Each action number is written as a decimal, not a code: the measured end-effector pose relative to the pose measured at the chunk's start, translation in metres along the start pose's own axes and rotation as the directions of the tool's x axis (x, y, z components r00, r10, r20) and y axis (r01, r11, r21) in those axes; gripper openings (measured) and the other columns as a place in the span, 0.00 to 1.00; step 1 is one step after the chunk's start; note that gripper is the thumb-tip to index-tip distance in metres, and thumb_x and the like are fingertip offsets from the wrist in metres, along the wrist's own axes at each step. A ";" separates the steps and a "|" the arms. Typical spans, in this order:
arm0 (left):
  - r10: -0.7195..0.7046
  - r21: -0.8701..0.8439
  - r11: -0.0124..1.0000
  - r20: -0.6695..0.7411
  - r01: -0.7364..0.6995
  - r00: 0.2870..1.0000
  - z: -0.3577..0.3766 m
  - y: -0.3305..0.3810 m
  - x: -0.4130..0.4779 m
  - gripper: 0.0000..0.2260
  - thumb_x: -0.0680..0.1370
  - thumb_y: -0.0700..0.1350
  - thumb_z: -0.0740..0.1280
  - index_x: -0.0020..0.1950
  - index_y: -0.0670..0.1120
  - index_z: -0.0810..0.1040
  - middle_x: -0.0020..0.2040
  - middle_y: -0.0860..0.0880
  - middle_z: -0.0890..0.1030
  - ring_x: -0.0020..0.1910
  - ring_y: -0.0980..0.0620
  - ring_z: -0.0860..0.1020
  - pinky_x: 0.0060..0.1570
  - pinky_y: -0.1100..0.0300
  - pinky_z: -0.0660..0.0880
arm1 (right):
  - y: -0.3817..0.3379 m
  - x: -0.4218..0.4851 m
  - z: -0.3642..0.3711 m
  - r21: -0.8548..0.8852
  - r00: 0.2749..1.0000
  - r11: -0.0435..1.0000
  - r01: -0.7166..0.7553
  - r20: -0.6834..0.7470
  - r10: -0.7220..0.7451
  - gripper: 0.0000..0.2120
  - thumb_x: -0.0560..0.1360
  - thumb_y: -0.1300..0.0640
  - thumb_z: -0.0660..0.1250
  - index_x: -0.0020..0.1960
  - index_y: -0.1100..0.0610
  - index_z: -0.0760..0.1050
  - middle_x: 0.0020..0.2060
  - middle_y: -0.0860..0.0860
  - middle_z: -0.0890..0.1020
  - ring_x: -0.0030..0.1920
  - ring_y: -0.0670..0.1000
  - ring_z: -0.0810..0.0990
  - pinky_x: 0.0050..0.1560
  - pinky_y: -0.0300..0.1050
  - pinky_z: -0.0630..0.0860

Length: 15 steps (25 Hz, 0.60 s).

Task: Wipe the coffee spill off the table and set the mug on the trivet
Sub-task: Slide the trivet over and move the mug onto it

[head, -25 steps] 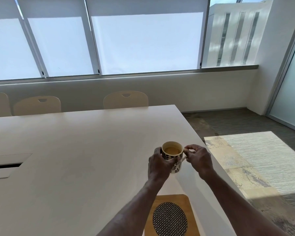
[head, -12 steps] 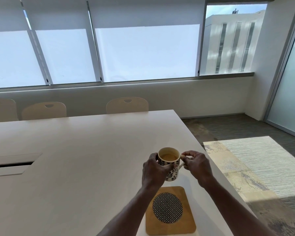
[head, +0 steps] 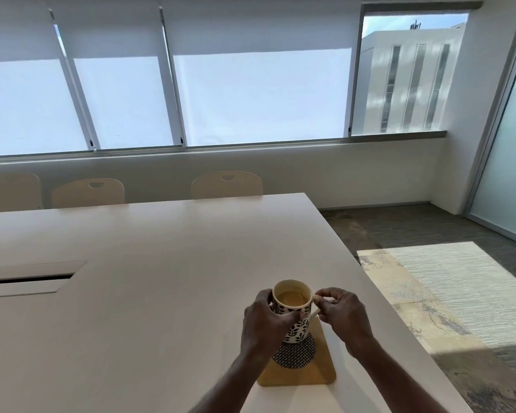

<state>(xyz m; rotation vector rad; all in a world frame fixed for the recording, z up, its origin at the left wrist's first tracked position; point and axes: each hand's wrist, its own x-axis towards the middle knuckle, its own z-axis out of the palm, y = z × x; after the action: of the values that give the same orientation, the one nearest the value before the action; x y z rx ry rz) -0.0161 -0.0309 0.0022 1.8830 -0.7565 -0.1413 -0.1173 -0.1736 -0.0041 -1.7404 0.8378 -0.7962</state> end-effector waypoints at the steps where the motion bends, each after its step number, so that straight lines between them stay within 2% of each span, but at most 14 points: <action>1: -0.002 0.005 1.000 0.000 0.002 1.000 0.000 -0.001 -0.004 0.29 0.61 0.62 0.77 0.58 0.52 0.78 0.47 0.58 0.84 0.47 0.63 0.81 0.47 0.61 0.80 | 0.000 -0.004 0.000 -0.003 1.000 1.000 -0.002 0.008 0.002 0.06 0.72 0.57 0.75 0.40 0.46 0.83 0.32 0.51 0.86 0.34 0.54 0.86 0.40 0.54 0.85; 6: -0.008 0.014 1.000 -0.014 0.008 1.000 0.000 -0.003 -0.015 0.30 0.62 0.61 0.78 0.59 0.51 0.78 0.51 0.56 0.84 0.50 0.58 0.82 0.50 0.57 0.80 | -0.001 -0.014 -0.002 -0.015 1.000 1.000 0.005 0.025 -0.004 0.08 0.72 0.57 0.74 0.39 0.45 0.82 0.32 0.49 0.86 0.33 0.51 0.86 0.40 0.54 0.85; 15: -0.018 0.015 1.000 -0.016 0.018 1.000 -0.002 -0.004 -0.021 0.33 0.59 0.64 0.76 0.59 0.52 0.78 0.50 0.56 0.84 0.47 0.61 0.82 0.48 0.58 0.81 | -0.001 -0.019 -0.004 -0.026 0.999 1.000 0.004 0.044 -0.003 0.08 0.72 0.58 0.75 0.38 0.46 0.82 0.31 0.48 0.86 0.33 0.51 0.86 0.41 0.54 0.85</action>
<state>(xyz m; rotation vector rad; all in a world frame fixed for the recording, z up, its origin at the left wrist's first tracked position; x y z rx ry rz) -0.0301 -0.0166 -0.0048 1.9033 -0.7318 -0.1321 -0.1309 -0.1598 -0.0043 -1.7761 0.8191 -0.7497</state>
